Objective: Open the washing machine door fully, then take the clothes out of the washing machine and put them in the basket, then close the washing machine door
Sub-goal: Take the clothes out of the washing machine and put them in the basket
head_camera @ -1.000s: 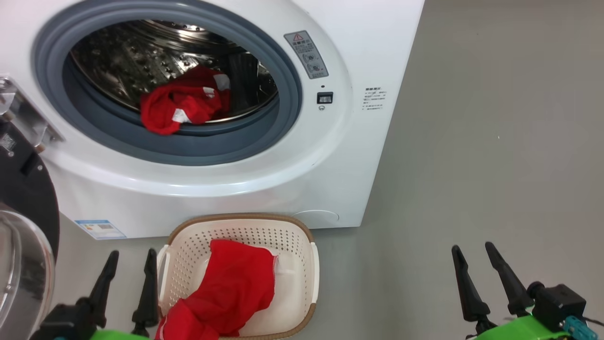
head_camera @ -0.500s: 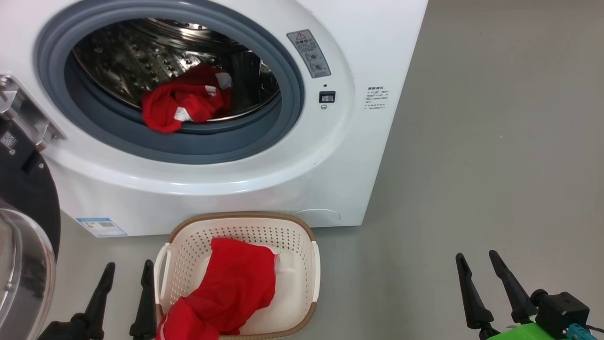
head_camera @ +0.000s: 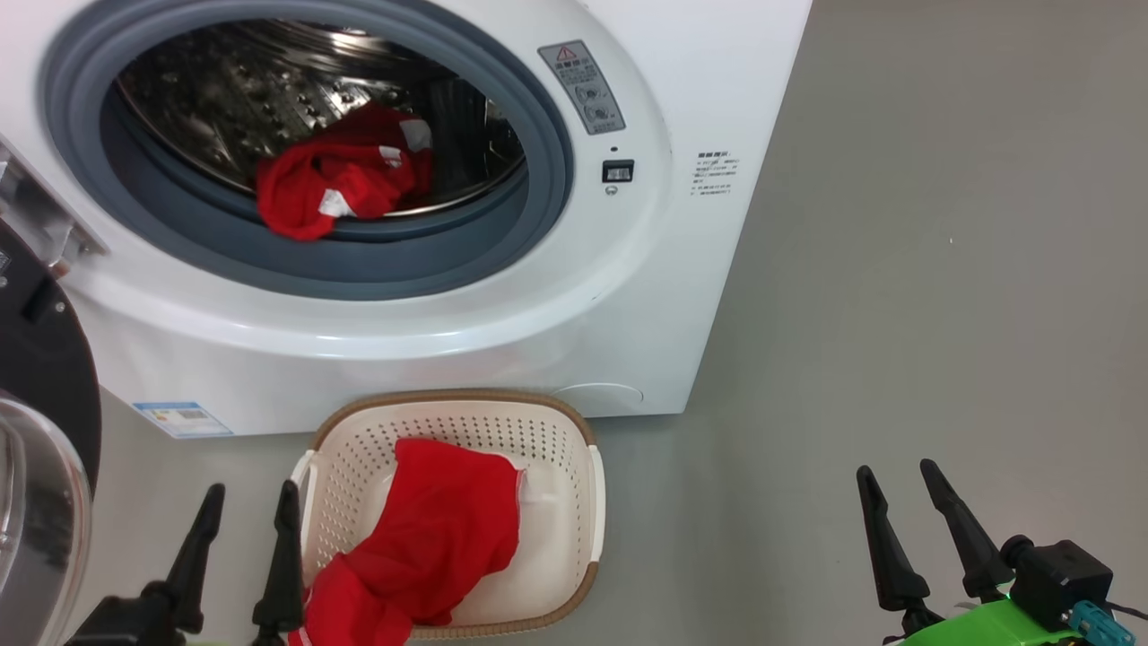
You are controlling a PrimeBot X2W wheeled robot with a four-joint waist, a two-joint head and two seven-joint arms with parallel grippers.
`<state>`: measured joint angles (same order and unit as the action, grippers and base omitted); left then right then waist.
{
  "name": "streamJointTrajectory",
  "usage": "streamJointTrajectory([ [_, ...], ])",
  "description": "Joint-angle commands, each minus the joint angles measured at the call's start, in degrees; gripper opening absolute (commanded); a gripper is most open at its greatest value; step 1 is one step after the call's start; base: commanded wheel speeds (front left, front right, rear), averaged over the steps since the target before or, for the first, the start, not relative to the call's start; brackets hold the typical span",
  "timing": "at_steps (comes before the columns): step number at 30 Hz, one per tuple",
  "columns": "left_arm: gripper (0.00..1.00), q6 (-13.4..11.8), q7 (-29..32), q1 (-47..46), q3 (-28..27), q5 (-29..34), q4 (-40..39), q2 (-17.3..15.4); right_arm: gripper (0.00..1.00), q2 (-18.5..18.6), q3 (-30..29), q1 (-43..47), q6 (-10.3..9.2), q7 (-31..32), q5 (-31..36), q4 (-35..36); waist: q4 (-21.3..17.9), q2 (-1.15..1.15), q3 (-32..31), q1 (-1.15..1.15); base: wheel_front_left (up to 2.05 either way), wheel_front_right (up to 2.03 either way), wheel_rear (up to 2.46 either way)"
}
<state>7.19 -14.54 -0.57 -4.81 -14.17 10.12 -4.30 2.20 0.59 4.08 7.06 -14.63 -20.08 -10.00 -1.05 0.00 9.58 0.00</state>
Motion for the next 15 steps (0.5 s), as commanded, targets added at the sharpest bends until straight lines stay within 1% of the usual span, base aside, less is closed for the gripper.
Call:
streamJointTrajectory([
  [1, 1.00, 0.30, -0.46, -2.69, -1.32, 0.42, -0.62, -0.99, 1.00, 0.67, 1.51, -2.33, 0.43, -0.37, 0.27, 1.43, -0.09, 0.00, 0.89, 0.00, 0.00, 0.00, 0.00],
  [9, 1.00, 0.30, -0.46, -12.25, 1.99, 0.06, 5.23, -4.04, 1.00, 0.67, 2.83, -5.90, 0.43, -0.37, 0.11, 1.78, -0.60, 0.00, 5.75, 0.00, 0.00, 0.00, 0.00],
  [10, 1.00, 0.30, -0.46, -12.25, 1.99, 0.06, 5.23, -4.04, 1.00, 0.67, 2.83, -5.90, 0.43, -0.37, 0.11, 1.78, -0.60, 0.00, 5.75, 0.00, 0.00, 0.00, 0.00],
  [15, 1.00, 0.30, -0.46, -21.24, 4.63, 0.04, 11.04, -6.45, 1.00, 0.67, 3.72, -8.57, 0.43, -0.37, -0.01, 2.15, -1.24, 0.00, 9.72, 0.00, 0.00, 0.00, 0.00],
])
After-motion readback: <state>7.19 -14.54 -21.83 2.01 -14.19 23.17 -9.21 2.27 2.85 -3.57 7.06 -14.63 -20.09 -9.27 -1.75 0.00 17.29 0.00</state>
